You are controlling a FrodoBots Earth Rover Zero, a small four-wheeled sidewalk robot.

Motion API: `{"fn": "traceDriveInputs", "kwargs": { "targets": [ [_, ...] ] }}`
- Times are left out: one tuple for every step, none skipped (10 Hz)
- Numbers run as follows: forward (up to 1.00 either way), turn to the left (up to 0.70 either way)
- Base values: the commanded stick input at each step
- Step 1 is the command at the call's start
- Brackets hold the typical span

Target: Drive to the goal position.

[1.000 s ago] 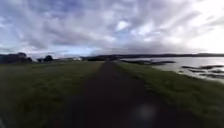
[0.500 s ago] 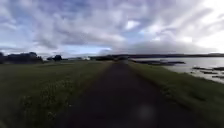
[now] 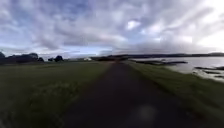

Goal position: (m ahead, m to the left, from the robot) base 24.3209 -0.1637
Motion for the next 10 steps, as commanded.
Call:
{"fn": "traceDriveInputs", "kwargs": {
  "targets": [
    [0.70, 0.00],
    [0.70, 0.00],
    [0.70, 0.00],
    [0.70, 0.00],
    [0.70, 0.00],
    [0.70, 0.00],
    [0.70, 0.00],
    [0.70, 0.00],
    [0.70, 0.00],
    [0.70, -0.35]
  ]
}}
